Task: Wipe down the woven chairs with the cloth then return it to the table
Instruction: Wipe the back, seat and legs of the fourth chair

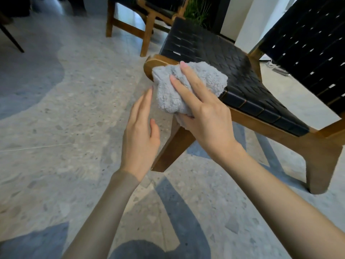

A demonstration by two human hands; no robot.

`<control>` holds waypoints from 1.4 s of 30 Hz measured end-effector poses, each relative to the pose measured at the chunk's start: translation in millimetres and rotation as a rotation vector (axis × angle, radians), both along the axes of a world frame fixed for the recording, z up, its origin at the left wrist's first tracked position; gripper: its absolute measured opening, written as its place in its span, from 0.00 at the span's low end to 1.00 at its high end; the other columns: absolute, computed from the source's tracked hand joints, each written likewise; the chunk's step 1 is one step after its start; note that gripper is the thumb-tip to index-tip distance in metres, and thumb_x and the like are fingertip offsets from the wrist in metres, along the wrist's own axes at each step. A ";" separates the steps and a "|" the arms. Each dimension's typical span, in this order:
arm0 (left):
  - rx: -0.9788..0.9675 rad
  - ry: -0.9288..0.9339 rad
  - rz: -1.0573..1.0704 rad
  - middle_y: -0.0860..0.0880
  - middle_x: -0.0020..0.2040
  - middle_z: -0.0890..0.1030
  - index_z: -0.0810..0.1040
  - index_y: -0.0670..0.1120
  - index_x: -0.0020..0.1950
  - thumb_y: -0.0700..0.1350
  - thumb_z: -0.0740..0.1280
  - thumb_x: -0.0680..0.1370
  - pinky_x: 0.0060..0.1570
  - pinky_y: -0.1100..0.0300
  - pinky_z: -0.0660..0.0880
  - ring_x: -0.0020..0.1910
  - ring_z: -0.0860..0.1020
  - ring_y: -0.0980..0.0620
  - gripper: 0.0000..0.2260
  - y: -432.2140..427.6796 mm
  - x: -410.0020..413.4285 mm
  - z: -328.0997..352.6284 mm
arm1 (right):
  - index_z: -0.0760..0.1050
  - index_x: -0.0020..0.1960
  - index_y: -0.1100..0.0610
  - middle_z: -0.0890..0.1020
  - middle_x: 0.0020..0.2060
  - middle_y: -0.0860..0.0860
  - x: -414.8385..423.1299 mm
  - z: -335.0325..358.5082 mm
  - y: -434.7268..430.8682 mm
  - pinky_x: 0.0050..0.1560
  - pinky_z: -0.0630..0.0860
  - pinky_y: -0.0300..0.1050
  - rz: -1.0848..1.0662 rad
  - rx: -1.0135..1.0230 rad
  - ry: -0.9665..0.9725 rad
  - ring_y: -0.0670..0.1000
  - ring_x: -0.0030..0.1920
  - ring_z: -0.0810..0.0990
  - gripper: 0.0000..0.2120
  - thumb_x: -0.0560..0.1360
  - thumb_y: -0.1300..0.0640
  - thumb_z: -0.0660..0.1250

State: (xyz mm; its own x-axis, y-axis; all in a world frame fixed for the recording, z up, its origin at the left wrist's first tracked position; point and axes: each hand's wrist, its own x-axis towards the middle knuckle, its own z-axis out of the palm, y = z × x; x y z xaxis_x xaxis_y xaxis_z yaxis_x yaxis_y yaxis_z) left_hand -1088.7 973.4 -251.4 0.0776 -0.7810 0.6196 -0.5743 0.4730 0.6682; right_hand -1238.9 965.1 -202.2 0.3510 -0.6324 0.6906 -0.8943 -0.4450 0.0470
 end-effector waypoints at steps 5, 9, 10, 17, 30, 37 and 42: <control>-0.029 -0.059 -0.053 0.50 0.76 0.58 0.55 0.50 0.77 0.34 0.61 0.78 0.57 0.86 0.52 0.70 0.53 0.68 0.30 7.9 -35.8 -7.3 | 0.66 0.73 0.53 0.64 0.74 0.51 -35.9 -17.6 12.4 0.53 0.76 0.45 0.014 -0.010 -0.040 0.53 0.63 0.74 0.28 0.74 0.54 0.68; -0.082 -0.203 -0.051 0.53 0.79 0.48 0.49 0.52 0.78 0.35 0.61 0.78 0.65 0.80 0.47 0.77 0.48 0.56 0.33 10.4 -55.6 -13.4 | 0.68 0.72 0.55 0.65 0.74 0.54 -69.7 -28.5 23.8 0.54 0.76 0.47 -0.057 -0.026 -0.072 0.55 0.57 0.78 0.29 0.73 0.59 0.72; -0.080 -0.251 -0.046 0.54 0.79 0.45 0.47 0.52 0.78 0.36 0.61 0.78 0.67 0.75 0.46 0.77 0.46 0.54 0.34 9.8 -59.6 -15.9 | 0.68 0.72 0.56 0.65 0.74 0.55 -80.8 -31.5 28.2 0.55 0.76 0.47 -0.086 -0.036 -0.088 0.56 0.58 0.78 0.30 0.72 0.60 0.73; 0.002 -0.288 -0.076 0.61 0.76 0.36 0.41 0.55 0.77 0.38 0.63 0.79 0.52 0.87 0.51 0.77 0.47 0.54 0.38 4.2 -74.5 -27.6 | 0.68 0.72 0.57 0.64 0.74 0.57 -97.1 -43.7 37.5 0.68 0.65 0.41 -0.071 -0.013 -0.268 0.44 0.70 0.62 0.29 0.73 0.57 0.70; 0.197 0.479 -0.420 0.56 0.56 0.80 0.77 0.60 0.57 0.53 0.70 0.72 0.55 0.67 0.74 0.57 0.77 0.60 0.13 25.3 -42.9 -25.3 | 0.65 0.72 0.57 0.68 0.70 0.50 -48.1 -64.4 51.8 0.68 0.63 0.34 0.163 0.288 -0.521 0.45 0.72 0.64 0.29 0.73 0.54 0.68; 0.338 0.176 -0.432 0.52 0.49 0.79 0.79 0.46 0.49 0.37 0.69 0.75 0.55 0.68 0.69 0.52 0.76 0.62 0.06 14.4 -26.8 -55.7 | 0.54 0.72 0.33 0.72 0.57 0.40 -64.5 -86.6 59.0 0.38 0.80 0.48 0.066 0.663 -0.428 0.43 0.38 0.79 0.34 0.72 0.39 0.67; 0.237 -0.066 -0.391 0.56 0.48 0.73 0.84 0.50 0.46 0.37 0.73 0.71 0.54 0.72 0.66 0.53 0.70 0.59 0.09 16.4 -24.8 -63.1 | 0.76 0.54 0.43 0.67 0.57 0.45 -80.6 -94.4 68.8 0.44 0.76 0.47 -0.029 0.672 -0.298 0.41 0.45 0.70 0.14 0.70 0.43 0.71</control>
